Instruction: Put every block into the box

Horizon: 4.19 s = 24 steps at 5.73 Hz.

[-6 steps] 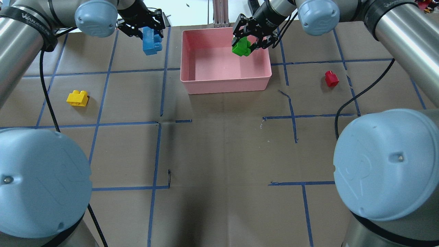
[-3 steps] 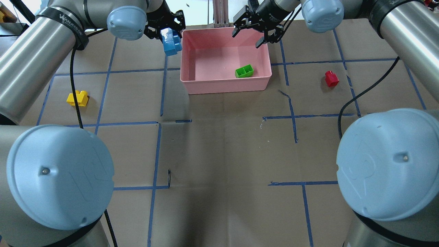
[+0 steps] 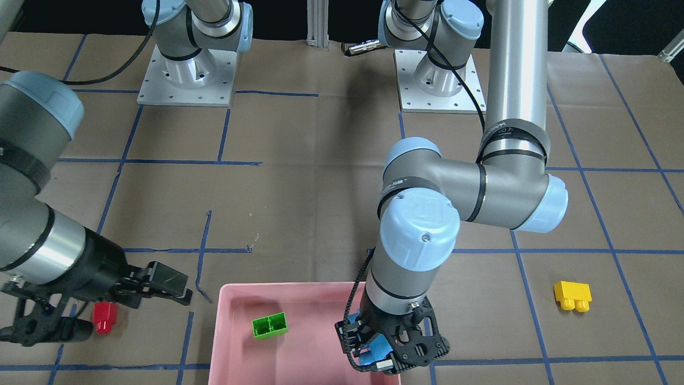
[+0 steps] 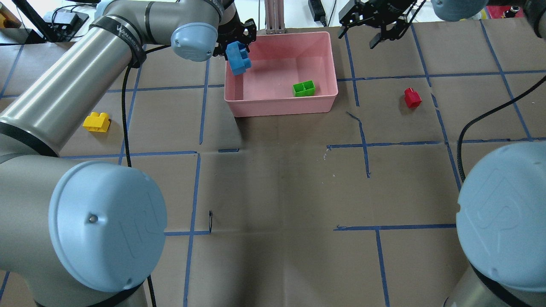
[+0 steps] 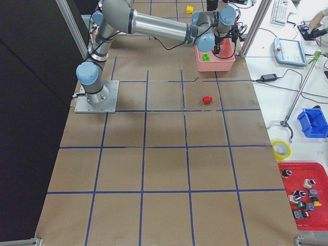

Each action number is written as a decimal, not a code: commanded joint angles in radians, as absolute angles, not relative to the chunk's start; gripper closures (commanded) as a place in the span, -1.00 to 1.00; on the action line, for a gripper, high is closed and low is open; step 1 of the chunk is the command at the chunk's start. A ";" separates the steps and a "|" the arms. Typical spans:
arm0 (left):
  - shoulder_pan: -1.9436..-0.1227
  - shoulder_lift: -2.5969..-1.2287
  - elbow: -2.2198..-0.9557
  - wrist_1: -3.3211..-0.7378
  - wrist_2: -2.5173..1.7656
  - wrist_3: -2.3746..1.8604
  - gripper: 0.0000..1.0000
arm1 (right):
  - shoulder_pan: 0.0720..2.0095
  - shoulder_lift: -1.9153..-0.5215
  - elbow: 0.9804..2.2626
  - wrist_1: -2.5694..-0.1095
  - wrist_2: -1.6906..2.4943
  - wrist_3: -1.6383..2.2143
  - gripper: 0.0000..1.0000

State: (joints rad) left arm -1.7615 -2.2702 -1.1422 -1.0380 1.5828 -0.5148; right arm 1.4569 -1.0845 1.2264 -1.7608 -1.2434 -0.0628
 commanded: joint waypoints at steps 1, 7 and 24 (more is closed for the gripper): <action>-1.792 -2.302 -1.132 -0.997 1.618 -0.532 -0.73 | 1.424 -1.123 1.306 -1.759 -1.485 -0.126 -0.99; -1.417 -2.132 -1.155 -1.204 1.546 0.178 -0.98 | 1.336 -1.071 1.587 -2.189 -1.540 -0.383 -0.99; -1.094 -2.105 -1.524 -1.052 1.525 -0.777 -0.80 | 1.342 -1.006 1.222 -1.717 -1.440 -0.266 0.86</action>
